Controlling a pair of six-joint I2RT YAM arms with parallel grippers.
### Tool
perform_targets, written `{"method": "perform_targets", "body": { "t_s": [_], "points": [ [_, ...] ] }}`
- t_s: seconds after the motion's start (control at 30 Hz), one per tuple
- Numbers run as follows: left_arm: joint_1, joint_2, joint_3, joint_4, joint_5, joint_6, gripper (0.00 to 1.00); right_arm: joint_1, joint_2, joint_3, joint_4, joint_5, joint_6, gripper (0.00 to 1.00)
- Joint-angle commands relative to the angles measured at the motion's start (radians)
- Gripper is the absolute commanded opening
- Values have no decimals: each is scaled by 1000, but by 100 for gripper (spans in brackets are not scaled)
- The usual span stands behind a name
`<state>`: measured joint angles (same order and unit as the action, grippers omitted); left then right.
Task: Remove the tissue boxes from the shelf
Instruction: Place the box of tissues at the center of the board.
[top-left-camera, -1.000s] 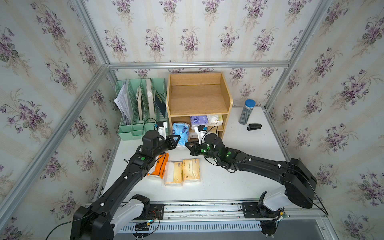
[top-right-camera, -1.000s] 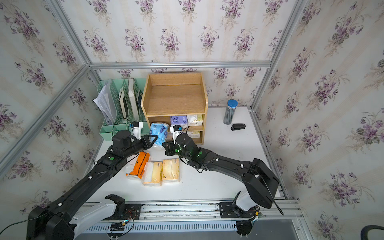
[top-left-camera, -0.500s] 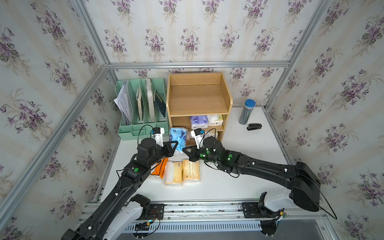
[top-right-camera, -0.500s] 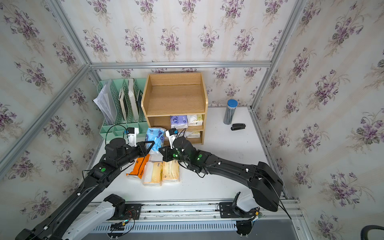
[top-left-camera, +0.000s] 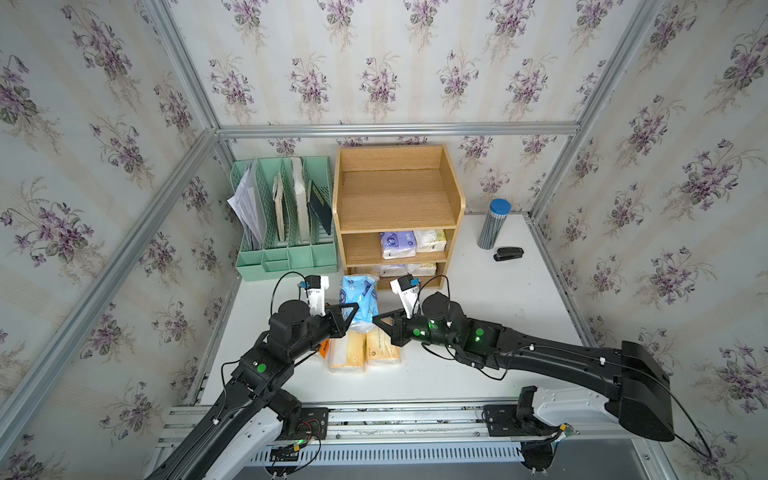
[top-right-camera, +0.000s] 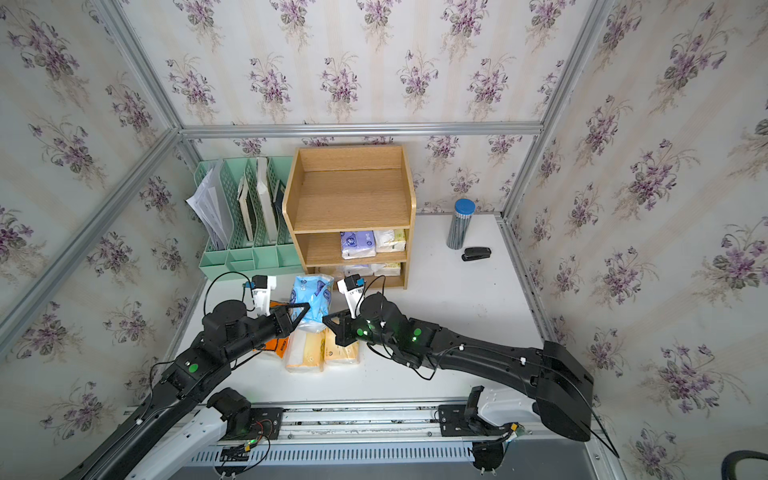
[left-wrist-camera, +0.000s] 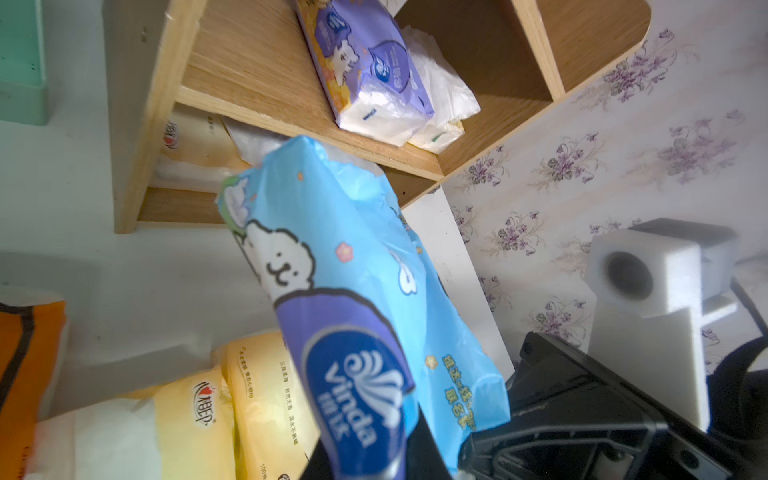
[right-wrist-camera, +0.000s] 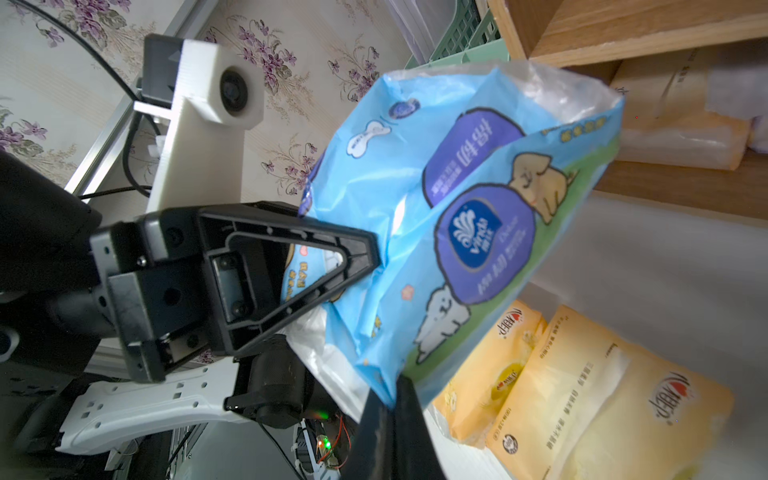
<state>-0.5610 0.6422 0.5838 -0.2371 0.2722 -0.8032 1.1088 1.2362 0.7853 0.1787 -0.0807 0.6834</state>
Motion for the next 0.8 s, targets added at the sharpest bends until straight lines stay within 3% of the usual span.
{"method": "perform_targets", "body": {
  "t_s": [0.0,0.17,0.47,0.67,0.77],
  "points": [
    [-92,78,21,12,-87,9,0,-5,-66,-39,-84,150,-6,4],
    [-290,274,78,116,-251,20,1,-5,-184,-94,-206,244,3,3],
    [-415,617,176,278,-327,-15,2,-6,-433,-284,-356,370,57,4],
    [-444,730,185,309,-379,-59,25,-6,-541,-395,-399,409,72,5],
    [-445,764,182,319,-384,-71,31,-7,-552,-452,-367,406,71,5]
  ]
}}
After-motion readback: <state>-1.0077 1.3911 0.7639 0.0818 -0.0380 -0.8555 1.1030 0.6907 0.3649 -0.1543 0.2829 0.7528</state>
